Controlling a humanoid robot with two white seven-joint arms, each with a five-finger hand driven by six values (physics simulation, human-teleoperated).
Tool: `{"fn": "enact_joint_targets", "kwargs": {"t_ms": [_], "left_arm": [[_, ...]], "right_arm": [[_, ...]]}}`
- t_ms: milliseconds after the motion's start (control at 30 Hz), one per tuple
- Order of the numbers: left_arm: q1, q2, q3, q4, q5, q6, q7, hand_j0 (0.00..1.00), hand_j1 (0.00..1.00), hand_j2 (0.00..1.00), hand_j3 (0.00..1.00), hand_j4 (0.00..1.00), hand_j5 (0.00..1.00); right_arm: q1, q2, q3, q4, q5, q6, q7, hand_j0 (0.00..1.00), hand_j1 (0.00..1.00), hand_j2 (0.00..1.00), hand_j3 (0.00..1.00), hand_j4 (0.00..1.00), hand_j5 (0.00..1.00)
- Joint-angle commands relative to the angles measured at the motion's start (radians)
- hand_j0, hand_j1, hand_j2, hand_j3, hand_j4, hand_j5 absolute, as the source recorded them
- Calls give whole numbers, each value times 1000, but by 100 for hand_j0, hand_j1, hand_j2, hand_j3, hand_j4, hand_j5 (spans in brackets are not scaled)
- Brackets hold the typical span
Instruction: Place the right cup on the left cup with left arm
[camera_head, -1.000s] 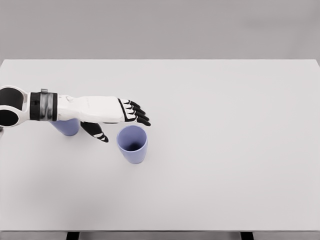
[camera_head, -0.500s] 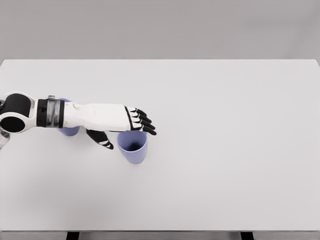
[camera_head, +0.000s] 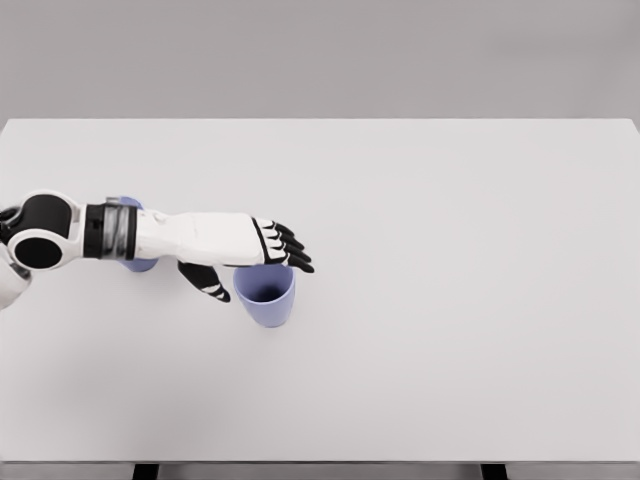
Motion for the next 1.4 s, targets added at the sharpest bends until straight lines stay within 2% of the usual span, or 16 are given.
{"fn": "enact_joint_targets", "kwargs": {"t_ms": [0, 33, 267, 333, 400, 533, 600, 633, 867, 1000, 1100, 1367], "left_arm": [[0, -8, 1, 2, 4, 2, -1, 100, 100, 100, 100, 100, 100], [0, -10, 4, 2, -28, 2, -1, 100, 100, 100, 100, 100, 100], [15, -31, 3, 25, -50, 2, 1, 100, 100, 100, 100, 100, 100], [17, -31, 3, 27, -50, 2, 2, 80, 80, 80, 80, 80, 80], [20, -31, 4, 27, -47, 2, 13, 67, 67, 67, 67, 67, 67], [29, -24, 9, 25, -45, 2, 19, 63, 63, 63, 63, 63, 63], [32, -18, 44, 24, -28, 2, 22, 63, 63, 63, 63, 63, 63], [37, -16, 70, 19, -4, 2, 22, 61, 61, 61, 61, 61, 61], [40, 44, 72, 15, 102, 2, 21, 58, 58, 58, 58, 58, 58], [35, 99, 70, 15, 222, 2, 19, 58, 58, 58, 58, 58, 58], [28, 131, 70, 15, 277, 2, 19, 58, 58, 58, 58, 58, 58], [-51, 232, 69, 16, 374, 2, 18, 57, 57, 57, 57, 57, 57]], "right_arm": [[0, 0, 0, 0, 0, 0, 0, 100, 100, 100, 100, 100, 100], [0, 0, 0, 0, 0, 0, 1, 100, 100, 100, 100, 100, 100], [0, 0, 0, 0, 0, 0, 0, 100, 100, 100, 100, 100, 100], [0, 0, 0, 0, 0, 0, 0, 100, 100, 100, 100, 100, 100], [0, 0, 0, 0, 0, 0, 0, 100, 100, 100, 100, 100, 100], [0, 0, 0, 0, 0, 0, 1, 100, 100, 100, 100, 100, 100], [0, 0, 0, 0, 0, 0, 0, 100, 100, 100, 100, 100, 100], [0, 0, 0, 0, 0, 0, 0, 100, 100, 100, 100, 100, 100], [0, 0, 0, 0, 0, 0, 0, 100, 100, 100, 100, 100, 100], [0, 0, 0, 0, 0, 0, 0, 100, 100, 100, 100, 100, 100], [0, 0, 0, 0, 0, 0, 0, 100, 100, 100, 100, 100, 100], [0, 0, 0, 0, 0, 0, 0, 100, 100, 100, 100, 100, 100]]}}
